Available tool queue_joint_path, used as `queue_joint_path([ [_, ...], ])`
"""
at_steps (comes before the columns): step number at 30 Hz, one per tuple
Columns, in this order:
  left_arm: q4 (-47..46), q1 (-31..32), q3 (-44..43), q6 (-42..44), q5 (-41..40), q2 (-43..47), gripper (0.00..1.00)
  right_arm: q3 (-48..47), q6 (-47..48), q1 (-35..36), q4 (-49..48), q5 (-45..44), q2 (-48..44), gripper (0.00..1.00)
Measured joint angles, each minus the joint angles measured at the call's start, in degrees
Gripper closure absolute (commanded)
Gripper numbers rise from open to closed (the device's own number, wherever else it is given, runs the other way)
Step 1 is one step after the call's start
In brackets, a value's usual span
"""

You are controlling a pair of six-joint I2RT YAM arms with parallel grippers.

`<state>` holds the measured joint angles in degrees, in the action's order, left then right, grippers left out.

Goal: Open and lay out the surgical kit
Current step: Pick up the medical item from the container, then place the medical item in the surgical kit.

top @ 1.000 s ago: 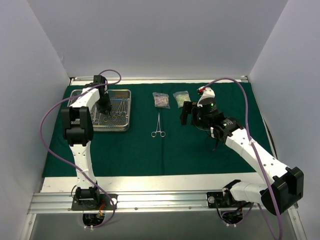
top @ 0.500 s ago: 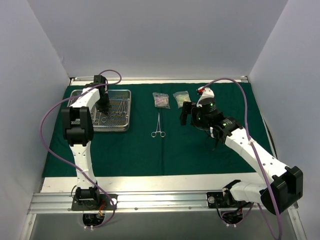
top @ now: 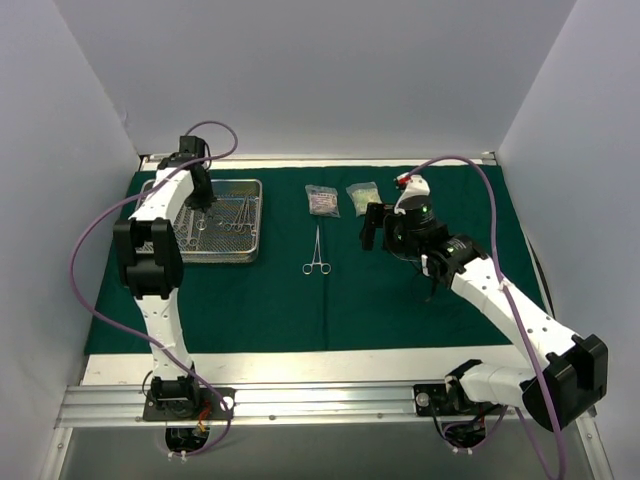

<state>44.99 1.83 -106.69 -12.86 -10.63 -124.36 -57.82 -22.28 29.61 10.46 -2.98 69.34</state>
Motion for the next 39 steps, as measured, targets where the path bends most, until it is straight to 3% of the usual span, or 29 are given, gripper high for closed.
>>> queue_joint_path([
  [11, 2.60, 3.80, -2.08, -2.19, -1.38, 9.16, 0.98, -0.13, 0.02, 0.00, 0.09, -0.02, -2.40, 0.03],
  [21, 6.34, 28.00, -2.27, -11.06, -2.40, 10.43, 0.98, -0.37, -0.02, 0.00, 1.09, -1.97, -6.03, 0.01],
  [29, 8.04, 39.80, -10.16, -18.49, -2.84, 2.36, 0.98, -0.35, -1.57, -0.07, 5.16, -11.63, -11.02, 0.00],
  [39, 8.33, 46.07, -16.04, -23.39, -3.13, -9.22, 0.98, 0.52, -4.85, -0.70, 10.36, -18.80, -15.13, 0.00],
])
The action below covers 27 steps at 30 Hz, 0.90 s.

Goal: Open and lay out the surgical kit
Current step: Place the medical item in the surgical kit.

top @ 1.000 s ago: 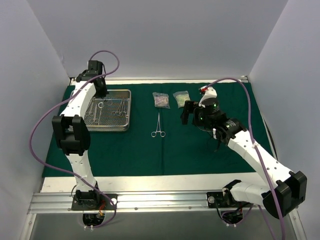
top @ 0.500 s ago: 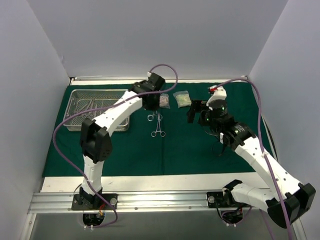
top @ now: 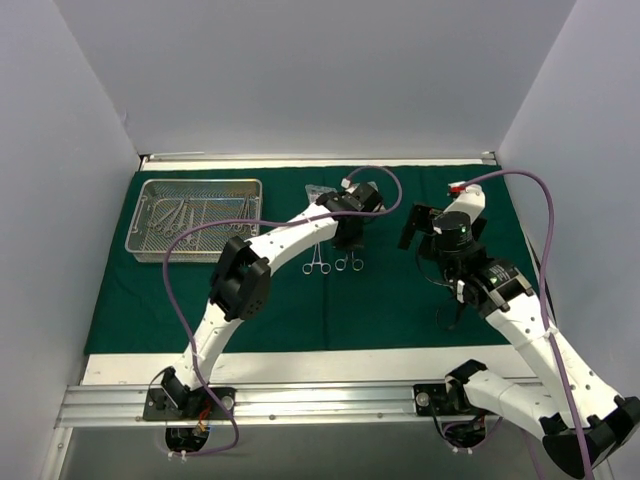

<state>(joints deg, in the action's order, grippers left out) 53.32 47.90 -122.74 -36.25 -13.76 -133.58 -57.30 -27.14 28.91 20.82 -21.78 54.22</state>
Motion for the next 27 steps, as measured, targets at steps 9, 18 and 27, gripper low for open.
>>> queue_joint_path([
  [9, -0.37, 0.22, -2.23, -2.14, -2.01, -4.61, 0.98, 0.20, -0.09, -0.04, 0.94, -0.07, -0.59, 0.00],
  [18, -0.61, 0.11, -2.32, -2.25, -2.69, -6.03, 0.98, 0.22, -0.02, -0.04, 0.92, 0.48, -0.35, 0.01],
  [27, -0.96, -0.02, -4.07, -0.87, -3.91, -8.00, 0.92, 0.68, 0.11, -0.07, 0.87, 1.46, 0.07, 0.01],
])
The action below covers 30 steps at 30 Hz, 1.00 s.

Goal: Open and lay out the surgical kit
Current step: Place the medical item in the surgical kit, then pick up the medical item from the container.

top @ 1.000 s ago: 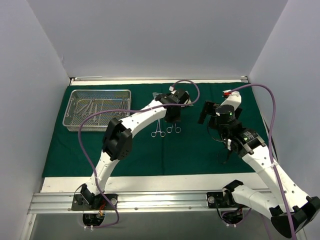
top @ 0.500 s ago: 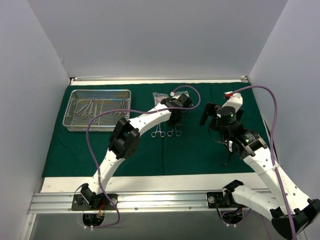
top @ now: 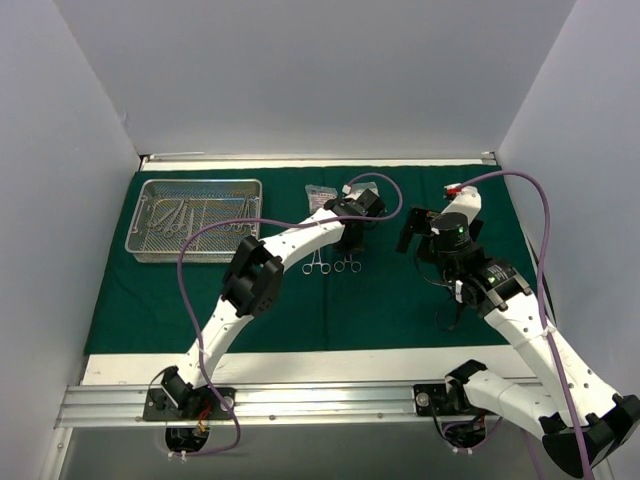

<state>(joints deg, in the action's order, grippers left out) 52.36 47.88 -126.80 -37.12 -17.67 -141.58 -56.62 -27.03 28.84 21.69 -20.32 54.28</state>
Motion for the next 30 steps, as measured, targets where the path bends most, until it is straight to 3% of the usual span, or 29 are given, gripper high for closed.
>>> queue_joint_path([
  [4, 0.00, 0.00, 0.00, 0.35, -0.17, -0.33, 0.84, 0.00, 0.02, 0.00, -0.02, 0.20, 0.02, 0.01],
  [9, -0.11, -0.04, 0.00, 0.46, -0.15, -0.52, 0.68, 0.00, 0.02, 0.00, -0.02, 0.24, 0.04, 0.01],
  [22, 2.05, -0.92, -3.06, 1.40, -0.13, 0.33, 0.62, 0.61, 0.87, 0.02, -2.27, 2.58, 0.02, 0.01],
  [30, 5.38, -4.79, -3.56, 6.86, -0.22, 10.73, 0.53, 0.61, 1.77, 0.00, -5.09, 4.20, 0.15, 0.02],
])
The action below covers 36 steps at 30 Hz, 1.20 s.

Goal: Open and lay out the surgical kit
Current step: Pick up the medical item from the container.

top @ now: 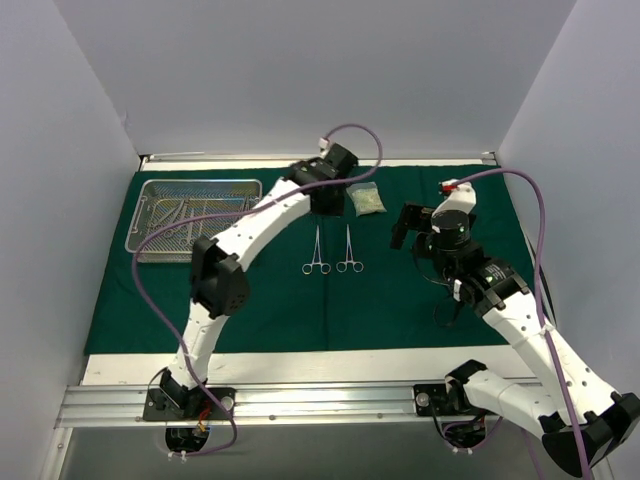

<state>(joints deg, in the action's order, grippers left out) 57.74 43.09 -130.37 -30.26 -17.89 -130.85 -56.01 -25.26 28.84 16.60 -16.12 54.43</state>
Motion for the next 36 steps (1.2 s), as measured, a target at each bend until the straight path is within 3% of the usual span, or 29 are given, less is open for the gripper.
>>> queue_joint_path([
  [5, -0.68, -6.45, 3.43, 5.33, 0.94, 10.69, 0.50, 0.00, 0.42, 0.02, -1.51, 0.48, 1.05, 0.02],
  [10, -2.64, -17.53, 11.34, 11.43, 3.52, 18.60, 0.49, 0.00, 1.11, 0.02, -3.37, 1.03, 2.16, 0.02],
  [17, -4.28, -29.86, 17.33, 17.27, 7.50, 16.65, 0.56, 0.00, 1.38, 0.00, -4.98, 2.14, 5.86, 0.02],
  [24, -6.56, -32.57, 15.82, 18.84, 7.91, 7.30, 0.67, -0.02, 1.31, 0.00, -5.73, 3.15, 8.33, 0.02],
  [29, -7.50, -32.74, 12.17, 20.00, 8.22, -0.50, 0.68, -0.02, 1.20, 0.00, -5.73, 3.74, 8.79, 0.02],
  [36, -8.13, -32.85, 11.15, 20.41, 9.57, -3.06, 0.71, -0.02, 0.63, 0.00, -5.70, 4.00, 8.96, 0.03],
])
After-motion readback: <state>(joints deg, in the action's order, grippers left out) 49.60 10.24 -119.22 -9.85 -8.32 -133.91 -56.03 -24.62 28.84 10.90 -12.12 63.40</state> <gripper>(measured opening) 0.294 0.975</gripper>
